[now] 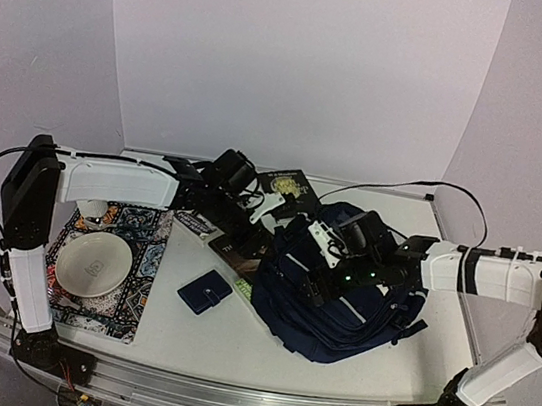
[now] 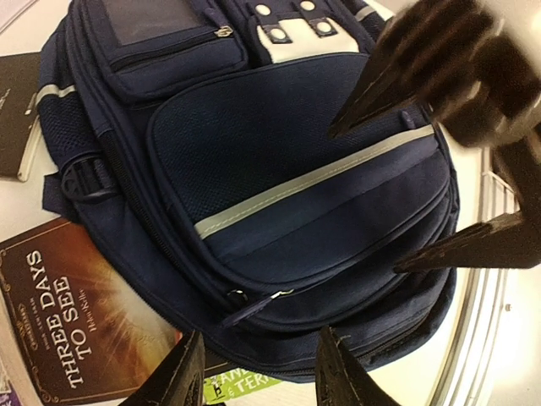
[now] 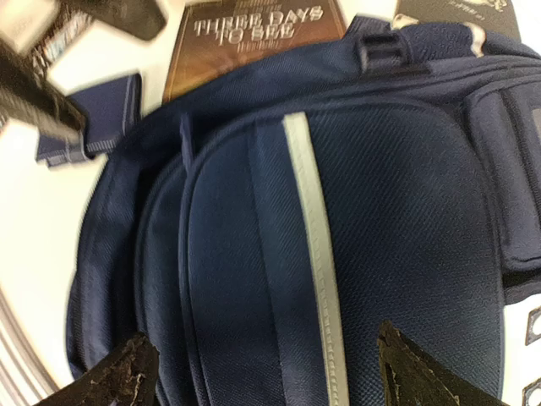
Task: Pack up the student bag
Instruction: Hold the upper front pocket of the student bag.
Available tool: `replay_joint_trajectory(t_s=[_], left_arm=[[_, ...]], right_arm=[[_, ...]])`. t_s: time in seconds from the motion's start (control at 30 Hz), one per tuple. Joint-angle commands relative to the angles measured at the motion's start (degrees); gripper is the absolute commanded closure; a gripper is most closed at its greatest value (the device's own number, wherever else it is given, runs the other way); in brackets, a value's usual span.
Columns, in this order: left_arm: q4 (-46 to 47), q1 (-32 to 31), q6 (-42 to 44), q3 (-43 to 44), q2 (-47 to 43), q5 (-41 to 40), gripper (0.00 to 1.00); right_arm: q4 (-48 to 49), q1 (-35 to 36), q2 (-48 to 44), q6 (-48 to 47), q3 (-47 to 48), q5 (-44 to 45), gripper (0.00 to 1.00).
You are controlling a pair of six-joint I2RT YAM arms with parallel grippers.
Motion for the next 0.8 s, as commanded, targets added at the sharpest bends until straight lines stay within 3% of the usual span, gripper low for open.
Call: replay_joint_trajectory(t_s=[0.0, 0.13, 0.33, 0.57, 0.77], left_arm=[[3.17, 0.71, 2.80, -0.12, 1.60, 5.25, 0.54], [3.19, 0.89, 4.27, 0.32, 2.78, 6.97, 0.54], [3.19, 1.07, 7.16, -0.27, 3.63, 8.01, 0.53], [2.49, 1.06, 11.46, 1.05, 5.22, 8.32, 0.52], [1.35, 1.49, 13.61, 2.85, 8.08, 7.08, 0.52]], right_arm=[[-1.41, 1.16, 2.74, -3.55, -0.04, 6.00, 0.11], [-1.44, 1.43, 4.72, -4.00, 0.48, 9.79, 0.22], [-1.46, 1.44, 4.14, -3.99, 0.73, 10.53, 0.57], [-1.07, 1.44, 0.90, -3.99, 0.39, 7.03, 0.77], [-0.29, 1.45, -0.07, -3.99, 0.33, 6.14, 0.84]])
